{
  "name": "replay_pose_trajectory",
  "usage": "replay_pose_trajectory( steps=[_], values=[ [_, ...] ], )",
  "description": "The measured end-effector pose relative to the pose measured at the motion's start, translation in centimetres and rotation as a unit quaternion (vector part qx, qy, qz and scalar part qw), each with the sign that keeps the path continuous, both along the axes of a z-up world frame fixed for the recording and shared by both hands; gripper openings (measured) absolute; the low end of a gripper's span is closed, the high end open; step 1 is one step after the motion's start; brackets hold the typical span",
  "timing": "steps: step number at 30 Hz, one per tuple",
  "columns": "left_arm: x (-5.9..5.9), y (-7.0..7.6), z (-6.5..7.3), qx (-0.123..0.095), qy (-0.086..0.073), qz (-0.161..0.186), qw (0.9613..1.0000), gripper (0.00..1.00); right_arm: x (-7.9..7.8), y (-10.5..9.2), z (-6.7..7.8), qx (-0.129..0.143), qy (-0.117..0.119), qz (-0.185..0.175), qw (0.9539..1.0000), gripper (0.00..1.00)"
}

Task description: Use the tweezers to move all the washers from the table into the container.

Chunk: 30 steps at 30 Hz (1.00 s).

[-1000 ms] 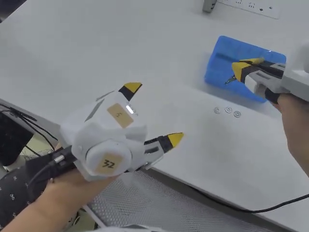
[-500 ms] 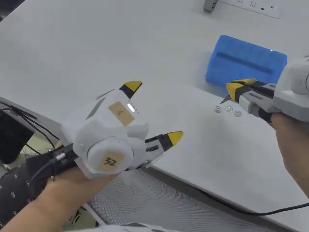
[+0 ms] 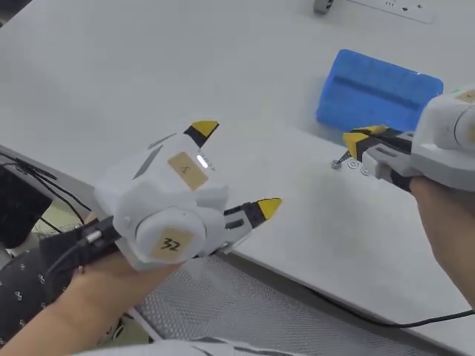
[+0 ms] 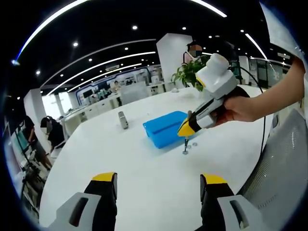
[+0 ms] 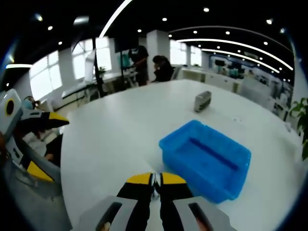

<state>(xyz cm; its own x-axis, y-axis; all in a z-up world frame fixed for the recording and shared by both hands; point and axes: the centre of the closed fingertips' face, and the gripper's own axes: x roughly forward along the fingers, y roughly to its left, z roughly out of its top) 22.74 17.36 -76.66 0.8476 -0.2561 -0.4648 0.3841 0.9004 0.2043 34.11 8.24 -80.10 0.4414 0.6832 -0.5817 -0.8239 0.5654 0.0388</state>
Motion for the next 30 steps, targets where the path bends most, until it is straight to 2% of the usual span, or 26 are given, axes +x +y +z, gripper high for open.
replay_pose_trajectory(
  steps=[3, 7, 11, 14, 23, 27, 30],
  values=[
    [0.0, 0.0, 0.0, 0.001, 0.000, 0.000, 1.0000, 0.71, 0.0, 0.0, -0.2, -0.001, 0.000, 0.000, 1.0000, 0.02],
    [0.0, 0.0, 0.0, 0.002, 0.000, 0.000, 1.0000, 0.70, 0.2, 0.3, -0.3, 0.008, -0.014, -0.002, 0.9999, 0.02],
    [-0.1, 0.0, -0.1, 0.005, 0.002, -0.001, 1.0000, 0.70, 0.3, 0.5, -0.3, 0.019, -0.009, -0.012, 0.9997, 0.01],
    [-0.1, -0.1, -0.1, 0.006, 0.003, -0.004, 1.0000, 0.70, 0.4, 0.4, -0.3, 0.019, -0.011, -0.018, 0.9996, 0.01],
    [-0.2, -0.4, -0.3, 0.007, 0.008, -0.012, 0.9999, 0.70, 0.6, -0.1, -0.3, 0.019, 0.007, -0.035, 0.9992, 0.01],
    [-0.2, -0.8, -0.1, -0.003, 0.008, -0.017, 0.9998, 0.72, 0.7, -0.3, 0.4, 0.023, 0.008, -0.037, 0.9990, 0.01],
    [-0.2, -0.8, 0.0, -0.008, 0.007, -0.017, 0.9998, 0.73, 0.8, -0.4, 1.5, 0.029, 0.002, -0.036, 0.9989, 0.01]
  ],
)
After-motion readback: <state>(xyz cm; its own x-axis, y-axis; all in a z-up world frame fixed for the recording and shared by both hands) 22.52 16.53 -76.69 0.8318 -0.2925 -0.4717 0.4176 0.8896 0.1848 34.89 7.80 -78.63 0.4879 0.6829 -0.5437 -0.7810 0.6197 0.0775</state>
